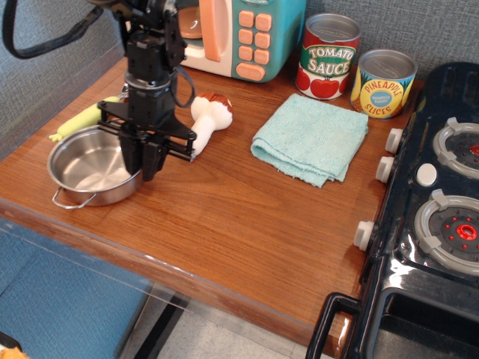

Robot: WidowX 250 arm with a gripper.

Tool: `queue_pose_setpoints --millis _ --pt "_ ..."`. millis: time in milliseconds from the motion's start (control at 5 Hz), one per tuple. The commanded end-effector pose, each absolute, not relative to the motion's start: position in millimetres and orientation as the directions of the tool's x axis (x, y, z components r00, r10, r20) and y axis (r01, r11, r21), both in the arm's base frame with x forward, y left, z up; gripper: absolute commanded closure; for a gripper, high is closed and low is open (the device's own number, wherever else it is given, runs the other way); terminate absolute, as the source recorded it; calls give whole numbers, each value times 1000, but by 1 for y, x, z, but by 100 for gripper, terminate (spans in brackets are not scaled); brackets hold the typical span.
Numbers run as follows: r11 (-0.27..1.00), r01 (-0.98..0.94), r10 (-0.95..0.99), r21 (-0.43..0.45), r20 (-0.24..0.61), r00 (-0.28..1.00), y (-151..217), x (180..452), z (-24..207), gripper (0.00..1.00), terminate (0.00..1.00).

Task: Move the metal pot in front of the blue cloth.

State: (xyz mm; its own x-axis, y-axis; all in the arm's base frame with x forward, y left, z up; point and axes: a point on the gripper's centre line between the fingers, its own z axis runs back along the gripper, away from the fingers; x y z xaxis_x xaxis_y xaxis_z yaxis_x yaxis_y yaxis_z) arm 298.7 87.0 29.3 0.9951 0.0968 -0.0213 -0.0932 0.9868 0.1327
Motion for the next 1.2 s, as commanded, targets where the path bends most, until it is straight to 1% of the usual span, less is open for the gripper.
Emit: queue_pose_setpoints --millis 0,200,400,600,800,1000 --pt "983 -90 76 162 88 993 57 306 82 100 0" --pt "982 -91 76 167 91 993 21 304 93 100 0" --pt "989 -44 35 141 66 997 -12 301 89 100 0" --pt "992 -13 10 129 17 1000 -34 293 76 100 0" --pt "994 44 -44 96 -4 999 -51 287 67 100 0" --pt "992 106 -103 68 -43 994 -63 285 55 100 0"
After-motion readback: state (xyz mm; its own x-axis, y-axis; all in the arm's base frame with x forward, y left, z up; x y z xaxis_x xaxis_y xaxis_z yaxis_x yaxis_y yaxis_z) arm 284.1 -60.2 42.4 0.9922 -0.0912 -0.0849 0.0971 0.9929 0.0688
